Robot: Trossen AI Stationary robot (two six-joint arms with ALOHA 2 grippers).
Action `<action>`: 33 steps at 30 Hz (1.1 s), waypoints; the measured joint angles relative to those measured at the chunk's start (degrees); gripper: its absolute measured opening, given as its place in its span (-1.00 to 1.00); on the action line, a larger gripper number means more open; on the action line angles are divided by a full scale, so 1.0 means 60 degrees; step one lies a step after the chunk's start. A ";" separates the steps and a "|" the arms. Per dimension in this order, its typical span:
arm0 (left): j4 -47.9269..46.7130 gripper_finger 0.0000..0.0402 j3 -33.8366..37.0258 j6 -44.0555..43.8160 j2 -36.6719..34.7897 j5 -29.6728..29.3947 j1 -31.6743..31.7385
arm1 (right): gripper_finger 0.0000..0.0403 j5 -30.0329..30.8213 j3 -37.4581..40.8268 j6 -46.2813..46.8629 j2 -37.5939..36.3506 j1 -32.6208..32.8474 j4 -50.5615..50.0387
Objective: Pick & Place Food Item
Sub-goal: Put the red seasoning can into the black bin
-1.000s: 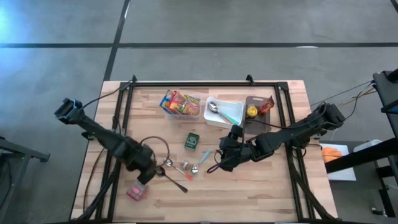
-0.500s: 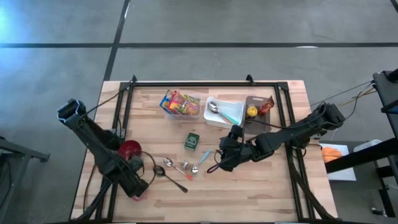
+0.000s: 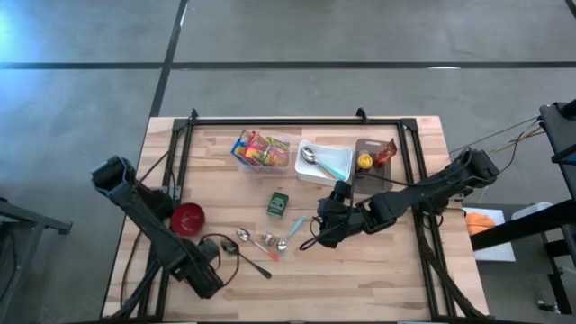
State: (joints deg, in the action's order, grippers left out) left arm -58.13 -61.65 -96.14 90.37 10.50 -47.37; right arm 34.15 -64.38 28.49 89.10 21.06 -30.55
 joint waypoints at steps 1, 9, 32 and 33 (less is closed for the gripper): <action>0.0118 0.87 -0.0003 0.0009 0.0029 -0.0088 -0.0001 | 0.26 0.0000 0.0000 -0.0001 0.0000 0.0000 -0.0002; 0.0071 0.87 0.0023 0.0058 0.0455 -0.0506 -0.0056 | 0.26 0.0000 0.0000 0.0000 0.0000 0.0000 0.0002; 0.2074 0.87 0.1502 0.0036 0.0600 -0.0505 -0.0347 | 0.26 -0.0004 0.0000 -0.0003 0.0000 0.0000 -0.0003; 0.2296 0.87 0.1612 0.0042 0.0600 -0.0502 -0.0347 | 0.26 -0.0004 0.0000 -0.0004 0.0000 0.0000 -0.0003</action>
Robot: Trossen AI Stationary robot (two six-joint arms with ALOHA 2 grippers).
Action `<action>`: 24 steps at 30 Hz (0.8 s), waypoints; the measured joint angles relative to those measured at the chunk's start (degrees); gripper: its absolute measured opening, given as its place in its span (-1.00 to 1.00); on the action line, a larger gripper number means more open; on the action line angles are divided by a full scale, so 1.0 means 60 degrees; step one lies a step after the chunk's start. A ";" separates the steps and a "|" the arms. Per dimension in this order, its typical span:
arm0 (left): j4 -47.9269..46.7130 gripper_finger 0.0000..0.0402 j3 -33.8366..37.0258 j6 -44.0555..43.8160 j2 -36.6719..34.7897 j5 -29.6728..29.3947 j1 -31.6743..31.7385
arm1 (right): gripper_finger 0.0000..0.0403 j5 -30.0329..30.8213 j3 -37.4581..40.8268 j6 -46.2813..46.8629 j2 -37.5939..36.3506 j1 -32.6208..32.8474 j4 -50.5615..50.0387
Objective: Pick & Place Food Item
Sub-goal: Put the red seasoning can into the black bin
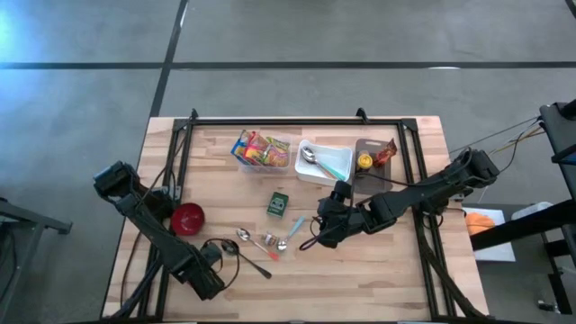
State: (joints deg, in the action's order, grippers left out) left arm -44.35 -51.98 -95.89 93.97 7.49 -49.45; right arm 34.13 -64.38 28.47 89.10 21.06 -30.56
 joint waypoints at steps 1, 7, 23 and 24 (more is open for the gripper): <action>0.0177 0.87 0.0103 0.0002 0.0000 0.0001 0.0000 | 0.26 0.0000 0.0000 0.0004 0.0000 0.0000 0.0003; 0.0492 0.77 0.0425 -0.0268 0.0000 0.0509 0.0000 | 0.26 0.0000 0.0000 0.0003 0.0000 0.0000 0.0003; 0.1043 0.35 0.0396 -0.0388 -0.0139 0.0462 0.0007 | 0.26 -0.0001 0.0000 0.0003 0.0000 0.0000 0.0003; 0.1025 0.35 0.0352 -0.0388 -0.0204 0.0352 0.0007 | 0.26 -0.0002 0.0000 0.0000 0.0000 0.0001 0.0001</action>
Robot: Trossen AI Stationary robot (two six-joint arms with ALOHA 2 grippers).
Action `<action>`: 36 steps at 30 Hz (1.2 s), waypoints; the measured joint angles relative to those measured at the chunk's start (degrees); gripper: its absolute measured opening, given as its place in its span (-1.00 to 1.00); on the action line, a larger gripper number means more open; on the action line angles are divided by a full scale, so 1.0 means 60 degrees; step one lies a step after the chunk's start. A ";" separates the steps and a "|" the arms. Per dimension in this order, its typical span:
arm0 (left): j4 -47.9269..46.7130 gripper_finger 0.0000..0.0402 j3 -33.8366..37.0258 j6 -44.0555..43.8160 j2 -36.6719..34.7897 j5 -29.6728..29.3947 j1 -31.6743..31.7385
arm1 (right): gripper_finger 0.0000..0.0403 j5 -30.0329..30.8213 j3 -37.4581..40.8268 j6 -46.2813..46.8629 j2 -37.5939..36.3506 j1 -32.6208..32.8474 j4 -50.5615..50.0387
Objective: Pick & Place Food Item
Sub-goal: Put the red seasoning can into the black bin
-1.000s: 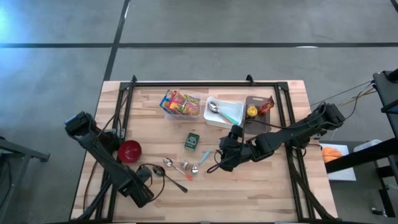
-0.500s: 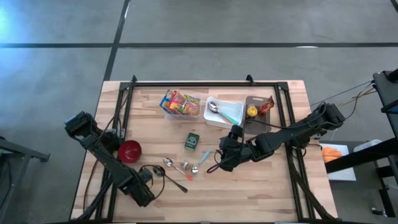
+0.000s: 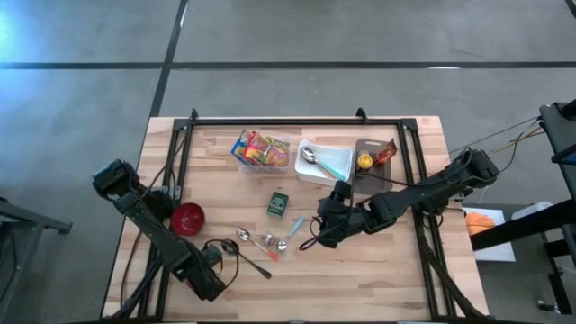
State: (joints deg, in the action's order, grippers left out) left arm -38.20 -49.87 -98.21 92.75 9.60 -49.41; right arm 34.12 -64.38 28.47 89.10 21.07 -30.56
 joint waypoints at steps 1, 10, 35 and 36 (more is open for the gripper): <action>0.0003 0.35 -0.0078 0.0000 -0.0071 -0.0186 0.0000 | 0.26 -0.0002 0.0000 0.0001 0.0000 0.0001 0.0002; 0.0082 0.36 -0.0877 0.0825 -0.1070 -0.2925 0.0011 | 0.26 -0.0002 0.0000 0.0000 0.0000 -0.0001 -0.0002; 0.4590 0.41 -0.1005 0.8969 -0.3548 -0.3673 0.4696 | 0.26 0.0155 0.0000 -0.2343 0.0063 -0.0067 0.0933; 0.4707 0.41 -0.1005 0.9093 -0.3548 -0.3430 0.4965 | 0.26 -0.0013 0.0000 -0.1690 0.0083 -0.0065 0.1319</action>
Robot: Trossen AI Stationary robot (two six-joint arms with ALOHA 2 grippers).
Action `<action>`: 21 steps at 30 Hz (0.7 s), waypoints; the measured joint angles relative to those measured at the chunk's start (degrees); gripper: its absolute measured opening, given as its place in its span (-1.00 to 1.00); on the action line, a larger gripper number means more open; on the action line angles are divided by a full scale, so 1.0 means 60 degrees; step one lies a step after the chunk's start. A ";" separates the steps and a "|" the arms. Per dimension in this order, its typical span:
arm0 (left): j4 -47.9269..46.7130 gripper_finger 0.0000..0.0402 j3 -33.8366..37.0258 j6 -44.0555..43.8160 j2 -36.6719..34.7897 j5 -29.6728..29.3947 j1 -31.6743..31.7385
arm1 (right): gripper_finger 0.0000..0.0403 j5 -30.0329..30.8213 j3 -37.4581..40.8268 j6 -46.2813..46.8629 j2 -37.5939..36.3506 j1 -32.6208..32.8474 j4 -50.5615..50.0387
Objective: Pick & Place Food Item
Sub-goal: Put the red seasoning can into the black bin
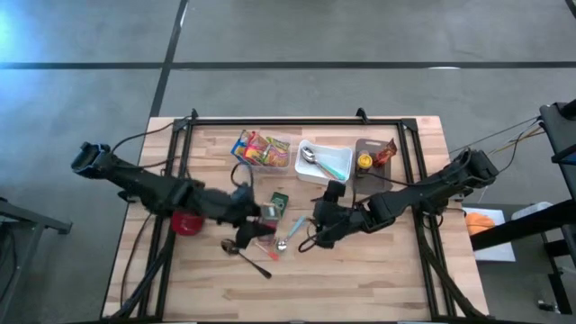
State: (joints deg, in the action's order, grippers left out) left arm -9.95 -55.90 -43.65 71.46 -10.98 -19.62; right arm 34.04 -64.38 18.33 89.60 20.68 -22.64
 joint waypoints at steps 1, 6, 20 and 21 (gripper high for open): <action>0.0082 0.40 0.0000 0.0116 0.0000 0.0201 0.0234 | 0.26 -0.0167 0.0000 0.0631 0.0019 0.0005 0.0354; 0.0480 0.36 -0.0004 0.0661 -0.0011 0.1419 0.1189 | 0.26 -0.0668 0.0000 0.1603 0.0023 -0.0068 0.2191; 0.2061 0.36 -0.0066 0.1436 -0.0199 0.3641 0.2620 | 0.26 -0.0649 0.0000 0.3524 0.0171 -0.0086 0.4396; 0.2230 0.36 -0.0066 0.1519 -0.0220 0.3649 0.2657 | 0.26 -0.0655 0.0000 0.3557 0.0229 -0.0084 0.4605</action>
State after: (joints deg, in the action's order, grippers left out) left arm 3.43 -56.29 -34.54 70.14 10.91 -3.67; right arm 30.11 -64.38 39.67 90.97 20.17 4.99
